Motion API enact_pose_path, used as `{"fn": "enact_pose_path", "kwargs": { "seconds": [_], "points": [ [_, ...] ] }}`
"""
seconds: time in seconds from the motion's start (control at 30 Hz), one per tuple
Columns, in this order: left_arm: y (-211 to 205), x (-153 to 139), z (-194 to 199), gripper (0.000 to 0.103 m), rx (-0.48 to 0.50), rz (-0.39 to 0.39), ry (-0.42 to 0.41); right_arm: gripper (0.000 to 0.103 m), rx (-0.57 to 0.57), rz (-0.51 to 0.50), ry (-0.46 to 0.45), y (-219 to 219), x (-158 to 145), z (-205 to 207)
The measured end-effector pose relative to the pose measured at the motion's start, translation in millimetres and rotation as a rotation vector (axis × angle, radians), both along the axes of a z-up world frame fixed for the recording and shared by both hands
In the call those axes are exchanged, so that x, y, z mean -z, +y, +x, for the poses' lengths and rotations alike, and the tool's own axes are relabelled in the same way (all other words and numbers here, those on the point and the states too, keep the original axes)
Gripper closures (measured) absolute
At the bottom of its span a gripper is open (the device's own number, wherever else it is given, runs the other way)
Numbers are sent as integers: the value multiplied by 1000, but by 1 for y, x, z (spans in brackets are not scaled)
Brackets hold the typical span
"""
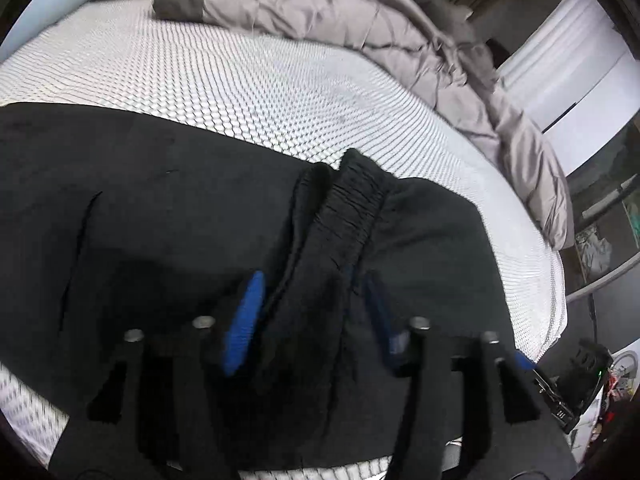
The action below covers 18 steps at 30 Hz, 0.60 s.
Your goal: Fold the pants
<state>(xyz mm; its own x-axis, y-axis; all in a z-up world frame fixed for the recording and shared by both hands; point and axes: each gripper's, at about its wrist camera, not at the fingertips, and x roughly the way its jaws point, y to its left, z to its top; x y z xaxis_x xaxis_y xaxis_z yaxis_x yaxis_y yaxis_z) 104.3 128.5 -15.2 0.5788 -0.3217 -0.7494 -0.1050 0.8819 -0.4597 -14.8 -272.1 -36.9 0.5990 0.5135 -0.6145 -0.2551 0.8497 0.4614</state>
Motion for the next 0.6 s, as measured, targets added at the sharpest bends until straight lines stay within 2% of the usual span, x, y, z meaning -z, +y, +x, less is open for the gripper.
{"fn": "enact_pose_path", "kwargs": {
  "seconds": [0.1,0.17,0.23,0.3,0.37,0.43,0.5,0.6],
  "points": [
    [-20,-7,-15,43,30,27,-24,29,-40,61,23,10,2,2],
    [-36,-12,-24,41,71,77,-48,32,-41,101,51,18,7,7],
    [-50,-13,-37,39,91,135,-57,49,-15,123,79,27,13,13],
    [-61,-6,-46,39,100,183,-51,53,30,161,97,34,18,14],
    [-69,1,-58,39,109,220,-45,57,71,181,76,39,18,11],
    [-71,7,-62,39,117,250,-39,74,126,189,53,40,23,3],
    [-76,8,-56,39,121,272,-25,82,167,222,48,35,32,-9],
    [-78,8,-53,39,118,289,-11,84,167,257,58,28,40,-21]
  ]
}}
